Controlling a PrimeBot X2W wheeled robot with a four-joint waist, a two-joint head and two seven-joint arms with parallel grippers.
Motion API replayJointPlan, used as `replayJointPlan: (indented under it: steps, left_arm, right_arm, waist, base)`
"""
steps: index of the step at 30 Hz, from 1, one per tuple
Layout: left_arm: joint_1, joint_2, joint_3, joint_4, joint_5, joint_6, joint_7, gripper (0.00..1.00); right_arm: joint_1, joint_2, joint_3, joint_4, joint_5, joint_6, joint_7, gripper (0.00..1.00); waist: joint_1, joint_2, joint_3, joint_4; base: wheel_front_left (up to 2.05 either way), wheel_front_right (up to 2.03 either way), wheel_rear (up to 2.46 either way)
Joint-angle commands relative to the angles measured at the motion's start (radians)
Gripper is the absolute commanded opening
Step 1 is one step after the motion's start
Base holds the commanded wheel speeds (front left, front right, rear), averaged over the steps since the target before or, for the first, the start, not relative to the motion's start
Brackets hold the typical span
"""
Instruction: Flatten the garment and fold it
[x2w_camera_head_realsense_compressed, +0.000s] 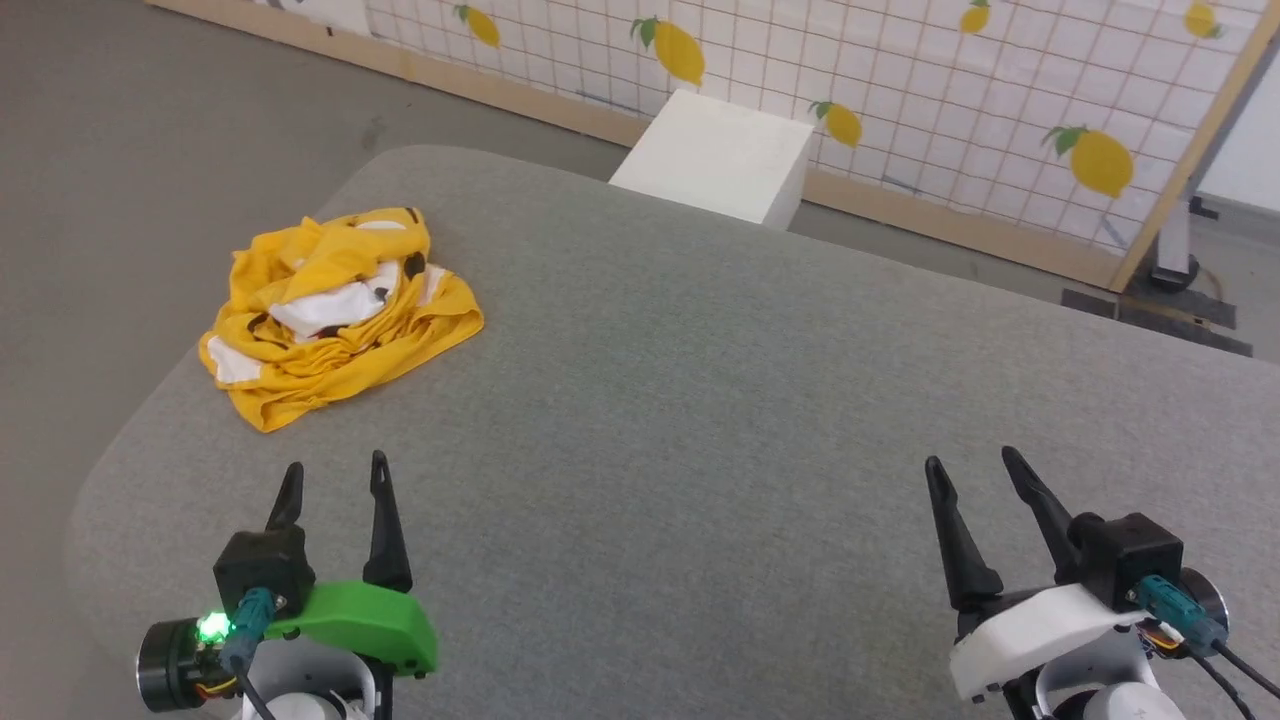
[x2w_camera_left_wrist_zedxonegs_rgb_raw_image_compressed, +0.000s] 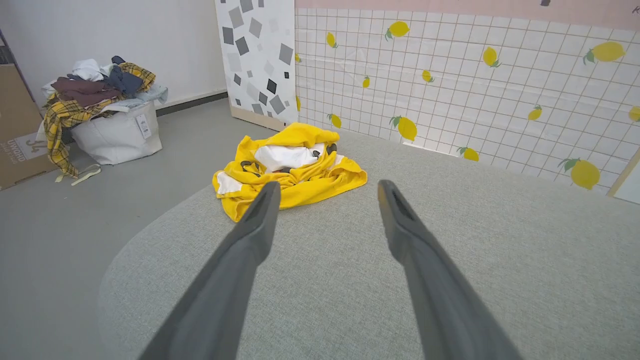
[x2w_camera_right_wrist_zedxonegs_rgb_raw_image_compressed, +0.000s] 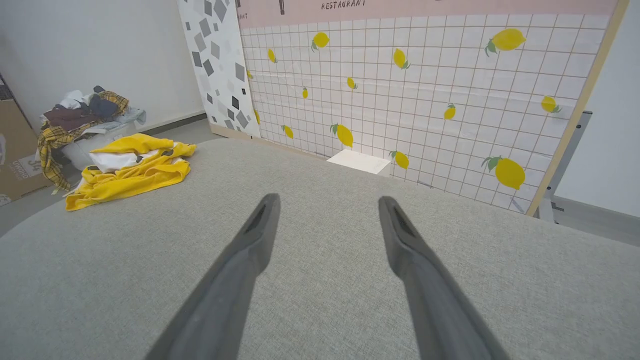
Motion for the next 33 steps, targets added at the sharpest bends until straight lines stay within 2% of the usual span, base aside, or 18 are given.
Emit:
replayJointPlan:
  steps: [1, 28, 33]
  left_arm:
    - [0.018, 0.01, -0.005, 0.003, -0.011, 0.009, -0.009, 1.0]
    - [0.029, 0.043, -0.036, 0.026, -0.073, 0.07, -0.054, 1.0]
    - [0.033, 0.055, -0.054, 0.032, -0.085, 0.084, -0.06, 1.0]
  right_arm:
    - [-0.018, 0.001, 0.004, 0.005, 0.011, -0.001, -0.011, 1.0]
    - [-0.03, 0.002, 0.034, 0.038, 0.054, -0.001, -0.054, 1.0]
    - [-0.03, 0.002, 0.046, 0.051, 0.067, -0.001, -0.065, 1.0]
  waist:
    - [0.0, 0.0, 0.001, 0.019]
    - [-0.0001, 0.0, -0.006, 0.171]
    - [-0.0001, 0.0, -0.012, 0.218]
  base:
    - [0.0, 0.0, 0.0]
    - [0.0, 0.0, 0.0]
    - [0.0, 0.0, 0.0]
